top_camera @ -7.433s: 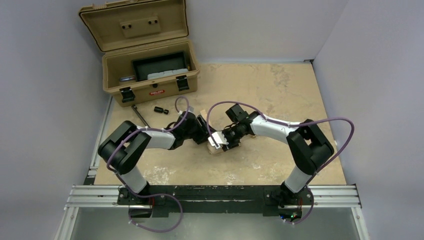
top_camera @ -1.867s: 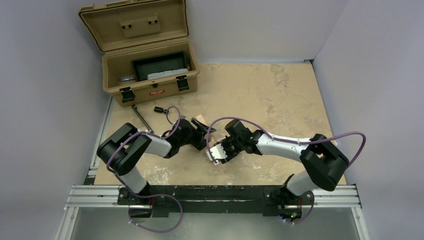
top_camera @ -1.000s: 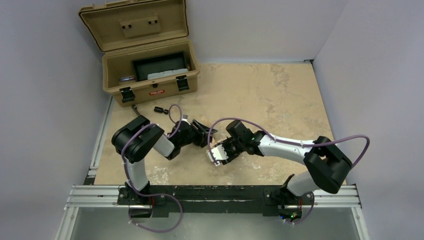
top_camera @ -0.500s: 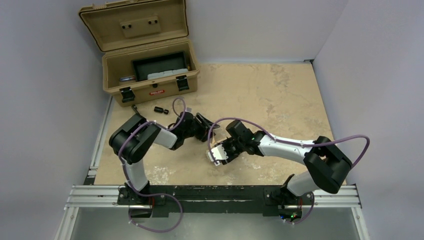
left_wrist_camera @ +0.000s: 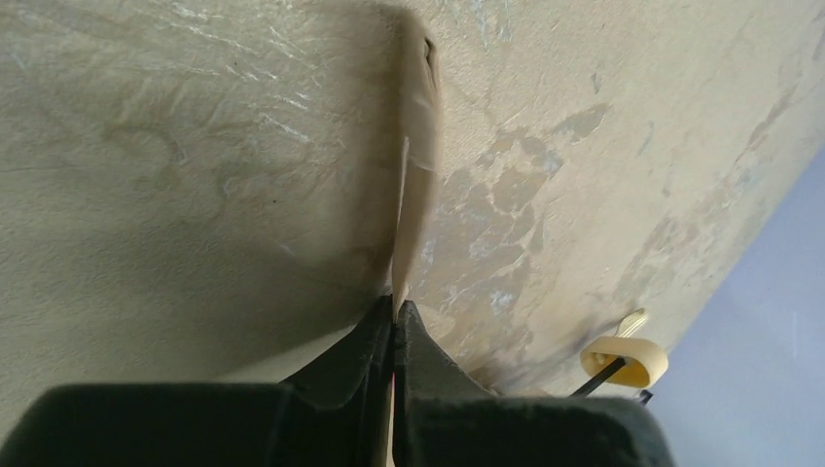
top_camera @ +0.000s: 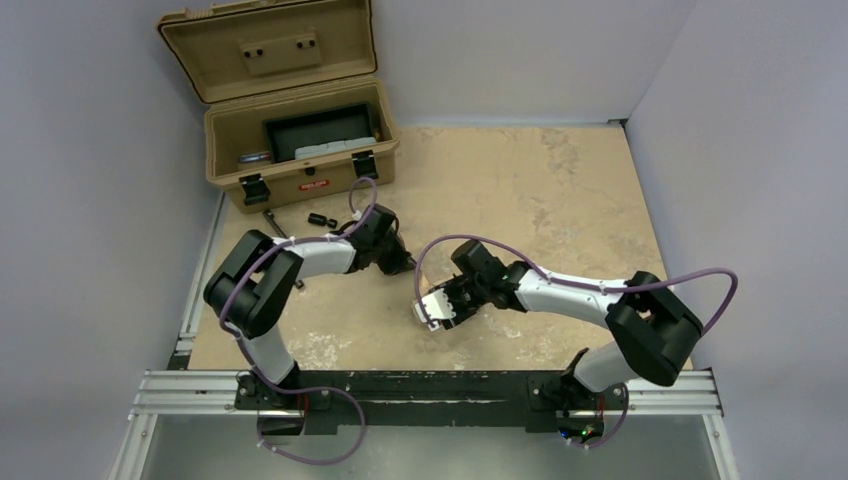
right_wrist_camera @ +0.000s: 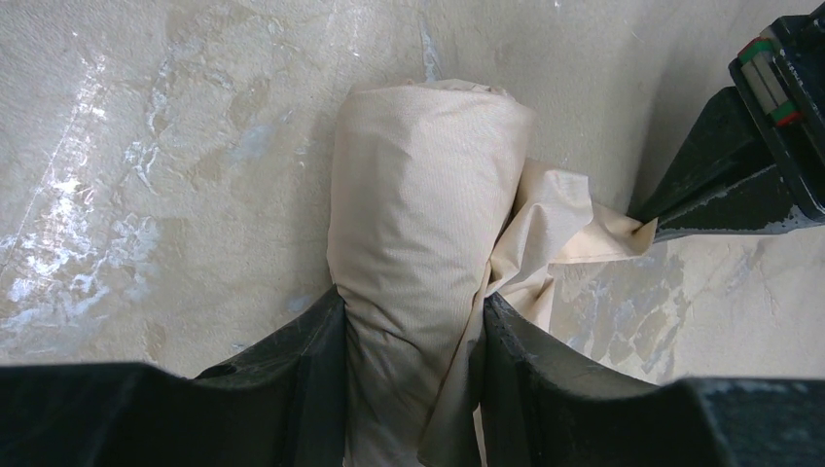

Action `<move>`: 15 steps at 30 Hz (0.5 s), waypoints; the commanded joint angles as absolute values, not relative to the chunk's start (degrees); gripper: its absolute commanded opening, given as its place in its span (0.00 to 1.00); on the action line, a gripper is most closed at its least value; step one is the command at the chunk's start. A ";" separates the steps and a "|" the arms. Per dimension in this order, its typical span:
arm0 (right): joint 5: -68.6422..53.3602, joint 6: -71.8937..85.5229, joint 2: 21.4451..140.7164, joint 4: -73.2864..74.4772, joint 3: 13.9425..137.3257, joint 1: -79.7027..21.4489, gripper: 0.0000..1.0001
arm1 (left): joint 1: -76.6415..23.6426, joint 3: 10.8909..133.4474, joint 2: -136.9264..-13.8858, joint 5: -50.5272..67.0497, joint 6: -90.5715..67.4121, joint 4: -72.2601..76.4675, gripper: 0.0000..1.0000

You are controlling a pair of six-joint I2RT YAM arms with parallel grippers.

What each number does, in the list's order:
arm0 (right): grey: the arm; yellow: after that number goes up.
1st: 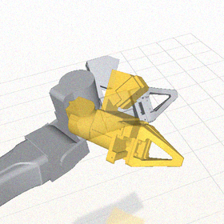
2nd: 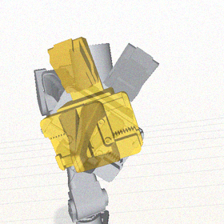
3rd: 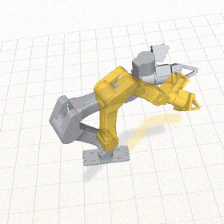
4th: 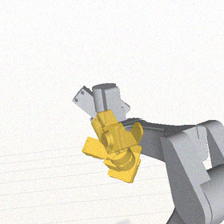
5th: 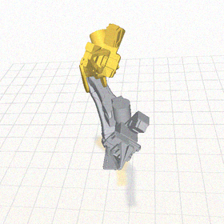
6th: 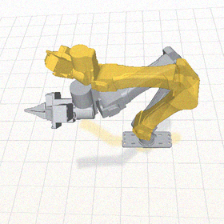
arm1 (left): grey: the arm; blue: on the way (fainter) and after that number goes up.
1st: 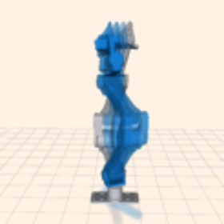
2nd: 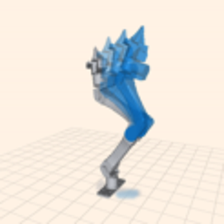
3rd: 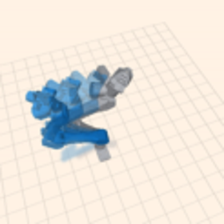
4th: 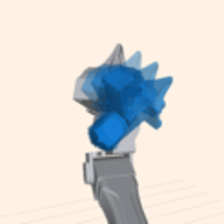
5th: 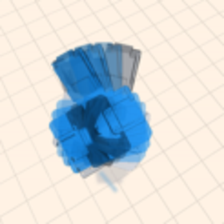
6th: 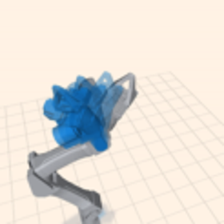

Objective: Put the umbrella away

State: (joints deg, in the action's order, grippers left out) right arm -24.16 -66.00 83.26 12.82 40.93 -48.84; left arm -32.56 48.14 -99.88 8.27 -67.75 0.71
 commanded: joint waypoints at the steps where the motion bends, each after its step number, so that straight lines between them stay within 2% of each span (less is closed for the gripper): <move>1: -26.11 -65.61 84.14 14.80 42.93 -49.22 0.03 | -32.01 51.81 -101.34 7.78 -61.80 -7.97 0.00; 7: -28.27 -67.73 84.01 17.91 43.75 -49.35 0.02 | -32.07 55.99 -102.25 7.88 -59.09 -10.57 0.00; 15: -26.82 -69.61 86.39 20.59 46.77 -53.64 0.01 | -32.80 68.40 -106.74 9.83 -57.63 -19.94 0.00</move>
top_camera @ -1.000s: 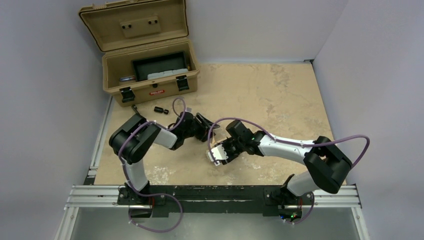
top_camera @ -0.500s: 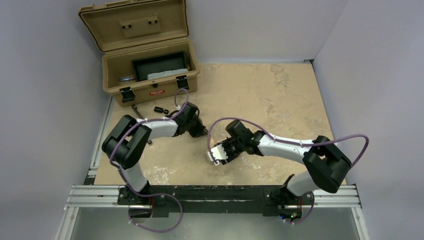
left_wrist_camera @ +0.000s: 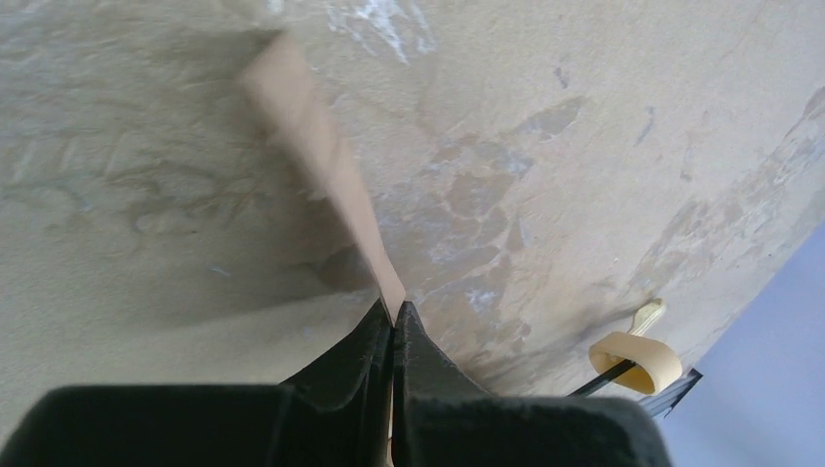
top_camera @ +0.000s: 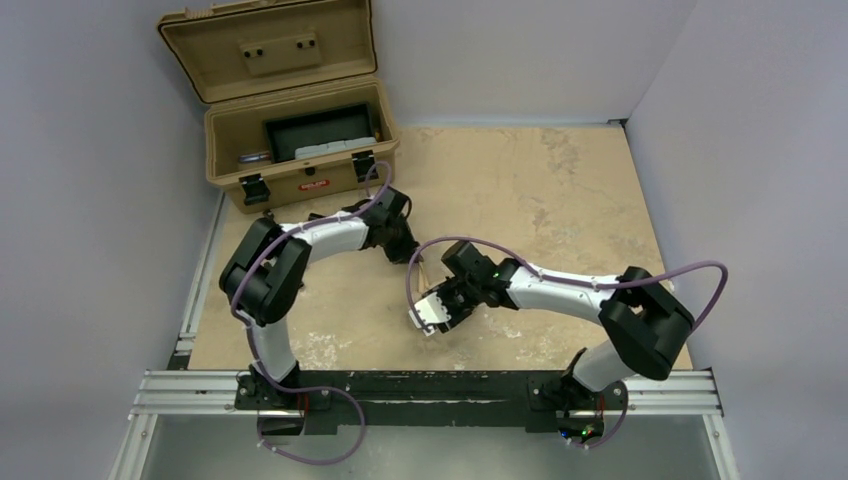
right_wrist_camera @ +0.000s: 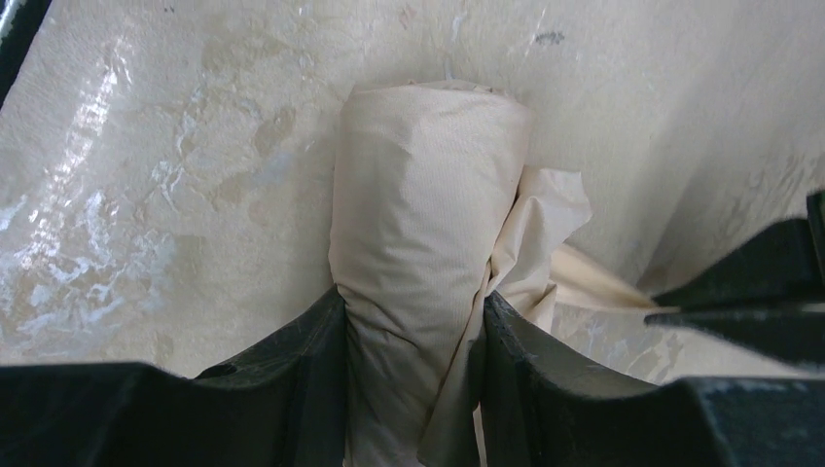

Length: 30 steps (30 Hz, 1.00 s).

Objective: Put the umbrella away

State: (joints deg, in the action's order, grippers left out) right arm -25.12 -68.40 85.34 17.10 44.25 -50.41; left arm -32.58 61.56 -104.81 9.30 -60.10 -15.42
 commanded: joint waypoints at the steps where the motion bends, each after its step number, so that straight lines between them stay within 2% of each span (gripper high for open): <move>1: -26.66 -69.36 86.06 20.29 46.95 -54.37 0.00 | -33.19 70.61 -107.39 9.84 -57.39 -21.44 0.00; 16: -29.02 -63.16 79.64 18.84 49.09 -55.46 0.00 | -34.39 80.24 -111.47 4.62 -55.06 -30.80 0.00; 20: -28.07 -63.80 84.82 21.31 49.30 -55.46 0.00 | -34.38 85.18 -113.37 3.72 -54.09 -34.54 0.00; 24: -28.61 -63.21 91.89 24.36 50.43 -55.29 0.00 | -34.45 85.82 -114.69 4.03 -54.10 -35.18 0.00; 30: -29.70 -61.52 95.63 27.08 51.48 -53.79 0.00 | -33.84 85.77 -114.46 2.73 -53.09 -36.65 0.00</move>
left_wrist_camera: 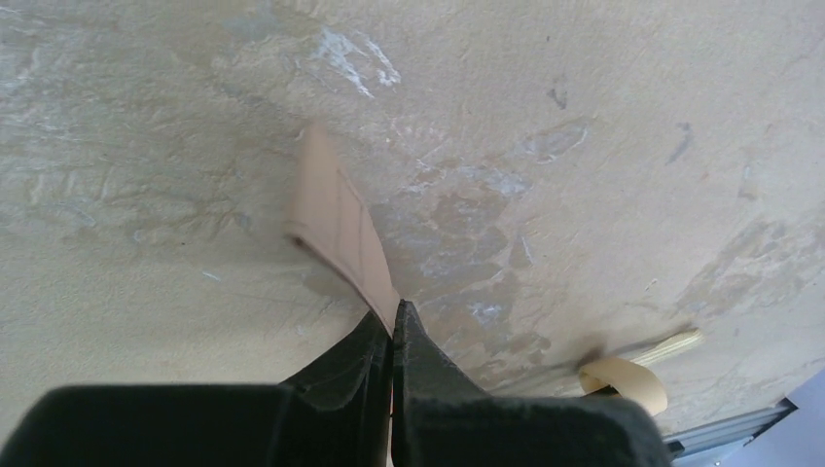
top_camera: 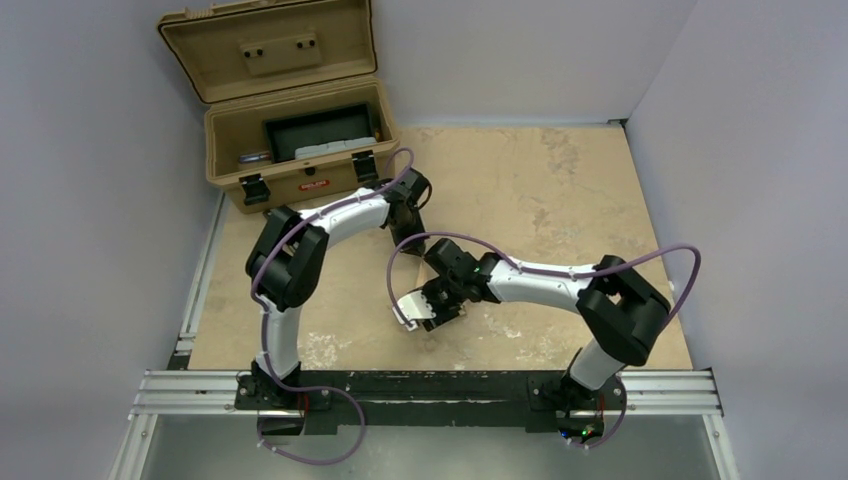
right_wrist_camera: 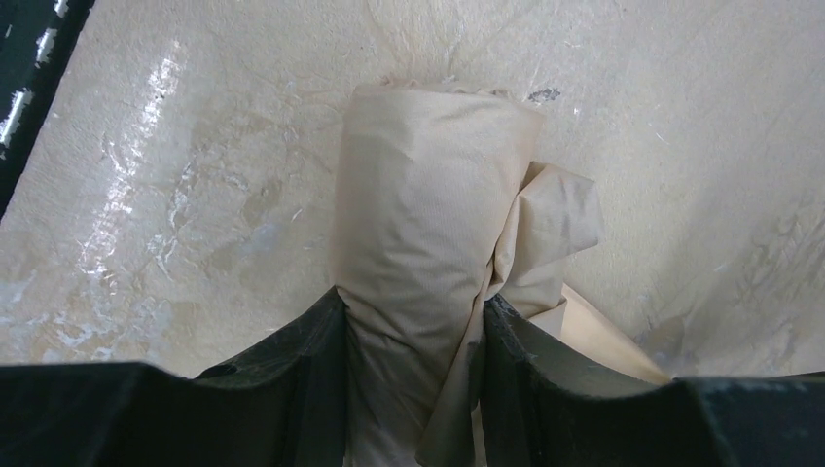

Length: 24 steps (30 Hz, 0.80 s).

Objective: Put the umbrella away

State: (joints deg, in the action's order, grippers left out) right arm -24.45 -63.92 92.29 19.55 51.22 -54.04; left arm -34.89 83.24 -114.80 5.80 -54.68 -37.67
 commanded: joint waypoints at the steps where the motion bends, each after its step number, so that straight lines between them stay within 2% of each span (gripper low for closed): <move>1: -29.89 -61.26 95.82 27.30 51.53 -53.15 0.00 | -33.67 85.78 -114.31 2.46 -52.91 -37.18 0.00; 10: -32.00 -61.96 95.98 30.18 51.26 -49.62 0.00 | -32.40 87.24 -113.73 1.63 -52.18 -38.62 0.01; 13: -32.42 -62.18 96.30 30.88 51.24 -49.56 0.00 | -32.04 89.46 -113.59 1.21 -51.54 -40.23 0.21; 17: -32.56 -62.27 96.84 31.52 51.50 -49.42 0.00 | -31.16 91.80 -112.49 0.60 -50.30 -42.04 0.43; 20: -33.11 -62.27 97.21 31.79 51.56 -49.02 0.00 | -30.73 92.74 -110.19 0.18 -48.82 -43.02 0.53; 24: -33.42 -62.31 98.43 32.73 52.08 -48.30 0.00 | -30.42 91.91 -104.35 -2.39 -45.79 -42.75 0.55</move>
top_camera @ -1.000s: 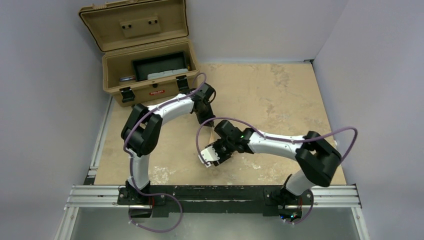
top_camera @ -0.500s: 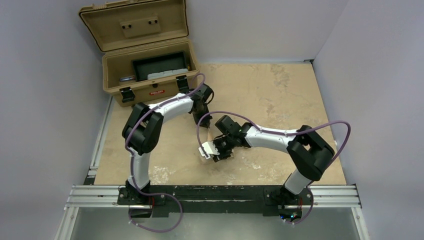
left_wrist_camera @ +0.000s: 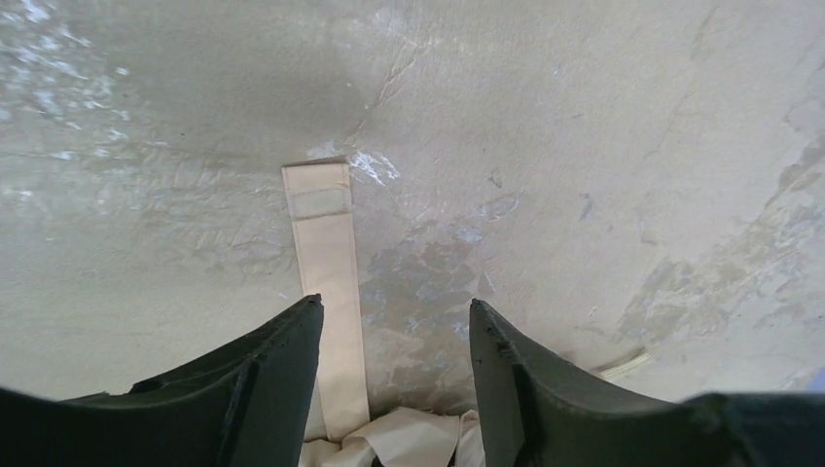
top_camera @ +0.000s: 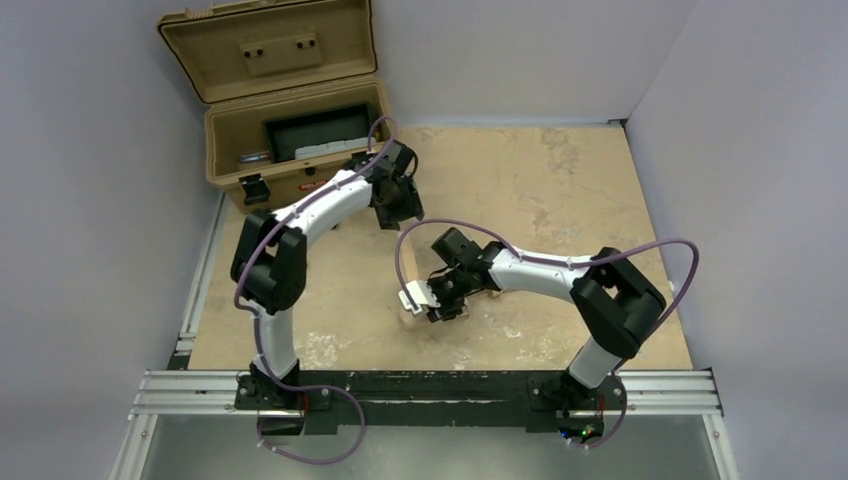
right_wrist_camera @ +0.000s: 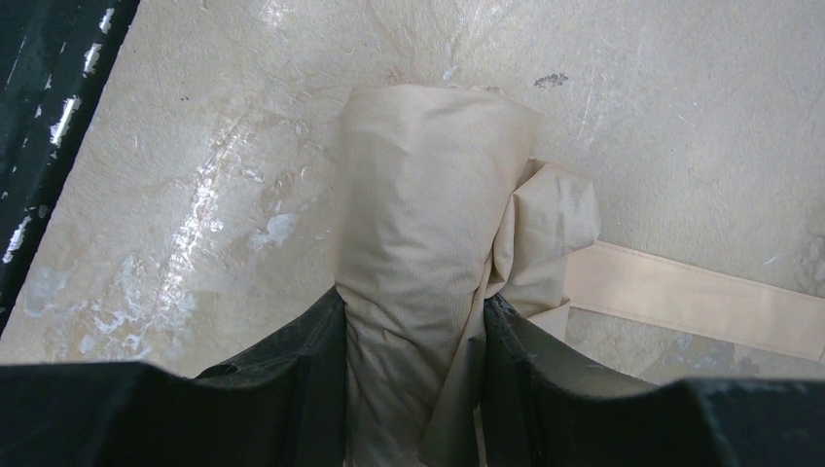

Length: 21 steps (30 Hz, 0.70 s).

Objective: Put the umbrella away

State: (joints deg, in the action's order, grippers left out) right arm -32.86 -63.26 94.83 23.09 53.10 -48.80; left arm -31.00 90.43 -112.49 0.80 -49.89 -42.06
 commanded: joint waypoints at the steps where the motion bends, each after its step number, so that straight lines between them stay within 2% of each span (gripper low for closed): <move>1: -33.45 -62.27 98.71 32.97 52.28 -48.24 0.00 | -30.41 90.57 -102.15 -3.34 -45.03 -41.99 0.56; 5: -33.89 -61.41 101.16 34.98 54.24 -47.86 0.00 | -30.44 80.13 -89.83 -6.15 -41.96 -34.47 0.59; 11: -34.38 -58.72 106.36 37.82 57.20 -46.18 0.00 | -30.41 57.62 -68.22 -7.83 -35.96 -21.31 0.66; 14: -34.66 -57.61 108.71 39.21 58.70 -43.60 0.00 | -30.15 45.70 -57.23 -8.55 -34.75 -14.76 0.84; 18: -33.32 -56.55 112.60 41.25 60.68 -40.61 0.00 | -29.97 31.23 -44.62 -1.52 -32.11 -2.03 0.87; 21: -30.93 -55.29 114.30 40.91 61.09 -40.27 0.00 | -30.17 24.66 -40.81 6.92 -29.62 7.51 0.87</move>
State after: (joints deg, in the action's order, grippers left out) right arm -44.18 -57.95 107.28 34.48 64.42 -41.39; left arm -30.17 30.85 -44.82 -3.20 -34.94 -9.87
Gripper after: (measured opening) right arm 0.401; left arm 0.872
